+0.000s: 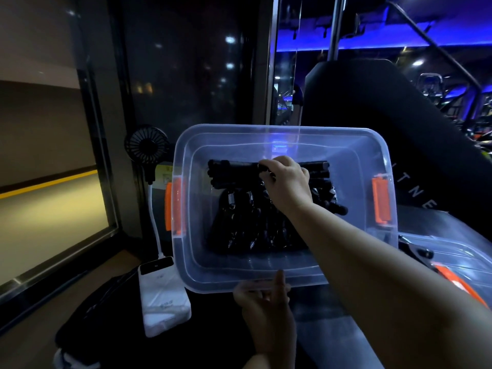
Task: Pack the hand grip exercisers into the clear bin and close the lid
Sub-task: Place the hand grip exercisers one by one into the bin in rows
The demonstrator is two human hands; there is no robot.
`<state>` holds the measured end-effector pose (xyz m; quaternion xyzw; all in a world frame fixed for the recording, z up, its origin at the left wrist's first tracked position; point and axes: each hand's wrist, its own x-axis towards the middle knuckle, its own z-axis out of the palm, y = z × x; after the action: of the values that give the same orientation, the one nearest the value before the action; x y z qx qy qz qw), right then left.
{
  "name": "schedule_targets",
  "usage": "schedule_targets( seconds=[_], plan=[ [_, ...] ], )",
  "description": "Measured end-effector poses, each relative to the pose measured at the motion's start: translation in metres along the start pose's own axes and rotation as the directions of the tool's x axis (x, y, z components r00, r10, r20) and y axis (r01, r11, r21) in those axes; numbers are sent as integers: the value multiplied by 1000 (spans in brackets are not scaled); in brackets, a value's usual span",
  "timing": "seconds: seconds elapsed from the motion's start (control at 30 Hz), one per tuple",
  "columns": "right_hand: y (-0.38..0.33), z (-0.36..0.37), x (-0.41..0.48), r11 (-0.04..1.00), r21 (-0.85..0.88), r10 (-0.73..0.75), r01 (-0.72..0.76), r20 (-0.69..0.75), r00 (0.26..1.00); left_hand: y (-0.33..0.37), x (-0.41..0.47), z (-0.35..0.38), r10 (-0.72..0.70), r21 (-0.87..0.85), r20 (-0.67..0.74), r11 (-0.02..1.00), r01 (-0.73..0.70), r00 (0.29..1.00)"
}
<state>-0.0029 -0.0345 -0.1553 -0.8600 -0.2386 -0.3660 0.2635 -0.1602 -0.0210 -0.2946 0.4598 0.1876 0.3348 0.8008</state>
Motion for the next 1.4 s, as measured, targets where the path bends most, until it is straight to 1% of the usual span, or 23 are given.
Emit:
schedule_targets(
  seconds=[0.1,0.23,0.33,0.4,0.5,0.63,0.7,0.77,0.83,0.9,0.93,1.0,1.03,1.1,1.13,1.17,1.2,1.3,1.4],
  plan=[
    [0,-10,-12,1000,-9,-14,14,1,1000,-1,0,-1,13,20,8,1000,-13,1000],
    [15,-26,-40,1000,-19,-10,10,23,1000,1,5,0,-23,66,-46,997,26,999],
    [35,-37,-65,998,-32,65,-63,70,995,2,4,-1,-24,131,-63,991,32,998],
    [49,-46,-80,992,-29,121,-119,86,989,2,3,0,-15,128,-59,992,22,998],
    [65,-62,-97,990,-16,139,-138,82,987,2,2,1,-2,98,-52,995,7,999],
    [83,-87,-114,997,12,75,-75,14,997,0,3,1,30,94,-29,995,-27,999],
    [91,-99,-121,1000,25,15,-14,-37,999,-1,5,1,40,95,-27,995,-37,999],
    [102,-112,-127,999,45,-10,15,-108,994,-3,6,1,49,88,-28,995,-46,998],
    [117,-123,-134,997,74,29,-14,-209,978,-4,6,1,58,79,-26,995,-56,998],
    [138,-131,-137,984,113,161,-135,-268,950,-4,6,2,62,77,-21,995,-60,998],
    [152,-133,-138,969,92,246,-230,-252,936,-4,5,2,67,78,-20,995,-65,998],
    [182,-132,-139,906,-22,416,-422,-128,900,-3,6,2,78,79,-17,994,-77,997],
    [195,-130,-142,856,-82,509,-510,-41,860,-3,6,2,81,79,-15,994,-80,997],
    [214,-125,-152,743,-200,665,-638,113,738,-3,6,2,86,79,-9,993,-85,996],
    [219,-123,-158,700,-271,710,-661,169,683,-4,6,2,87,80,-7,993,-86,996],
    [222,-121,-162,671,-342,737,-658,207,643,-4,6,2,87,81,-6,993,-86,996],
    [223,-119,-165,654,-396,750,-644,227,622,-4,7,2,88,82,-6,993,-87,996],
    [221,-118,-164,660,-444,741,-606,249,624,-6,8,1,91,86,-6,992,-90,996],
    [221,-121,-164,661,-463,733,-590,233,639,-7,8,1,92,86,-7,992,-91,996]
  ],
)
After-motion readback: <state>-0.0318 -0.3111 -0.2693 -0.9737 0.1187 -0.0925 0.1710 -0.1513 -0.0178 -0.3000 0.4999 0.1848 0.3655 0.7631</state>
